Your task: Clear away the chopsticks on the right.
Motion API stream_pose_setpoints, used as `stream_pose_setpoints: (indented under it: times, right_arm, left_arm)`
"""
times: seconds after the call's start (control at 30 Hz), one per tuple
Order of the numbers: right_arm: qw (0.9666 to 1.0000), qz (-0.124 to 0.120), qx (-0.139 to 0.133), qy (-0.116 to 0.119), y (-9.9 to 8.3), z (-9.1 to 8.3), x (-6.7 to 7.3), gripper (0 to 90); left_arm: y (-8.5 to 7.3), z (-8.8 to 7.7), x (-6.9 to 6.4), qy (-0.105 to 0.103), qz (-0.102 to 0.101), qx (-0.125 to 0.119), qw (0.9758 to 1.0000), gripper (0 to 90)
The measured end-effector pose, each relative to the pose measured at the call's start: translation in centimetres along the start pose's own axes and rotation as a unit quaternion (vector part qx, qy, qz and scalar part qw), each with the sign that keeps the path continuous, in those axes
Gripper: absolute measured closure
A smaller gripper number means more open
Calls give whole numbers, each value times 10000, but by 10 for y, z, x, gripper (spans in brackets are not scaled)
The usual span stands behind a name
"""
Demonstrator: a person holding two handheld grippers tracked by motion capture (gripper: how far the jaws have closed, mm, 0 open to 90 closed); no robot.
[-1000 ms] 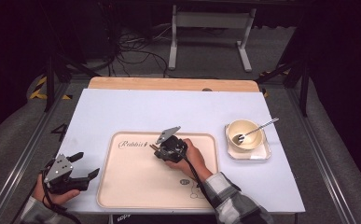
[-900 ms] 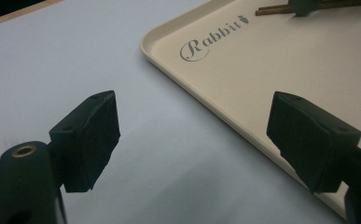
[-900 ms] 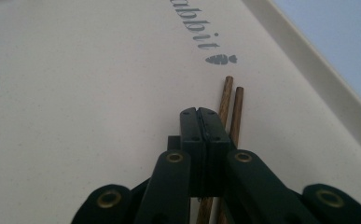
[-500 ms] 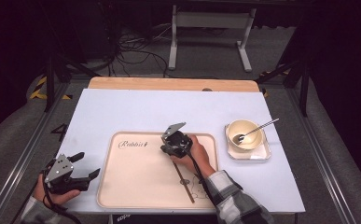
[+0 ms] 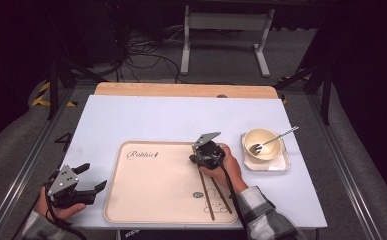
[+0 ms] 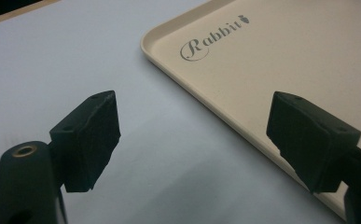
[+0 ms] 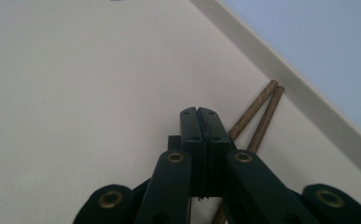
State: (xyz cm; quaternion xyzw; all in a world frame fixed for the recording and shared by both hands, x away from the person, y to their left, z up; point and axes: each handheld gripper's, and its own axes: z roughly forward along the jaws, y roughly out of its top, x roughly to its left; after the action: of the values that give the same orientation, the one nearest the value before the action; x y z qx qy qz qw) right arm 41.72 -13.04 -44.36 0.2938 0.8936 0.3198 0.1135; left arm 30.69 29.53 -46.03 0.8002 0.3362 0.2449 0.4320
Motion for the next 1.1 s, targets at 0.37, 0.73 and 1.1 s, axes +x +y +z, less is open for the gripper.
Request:
stream_pose_setpoints:
  times: [0.37,0.73,1.1]
  right_arm:
    - [9994,164,23,-293,-28,-25,-18,900]
    - [9988,281,2,-390,-46,-42,-28,895]
    - [9987,355,-55,-351,-52,-49,-32,880]
  left_arm:
    - [0,-1,-1,10,-16,-2,10000,181]
    - [0,-1,-1,85,-15,-7,10000,193]
    - [0,-1,0,36,-17,-5,10000,192]
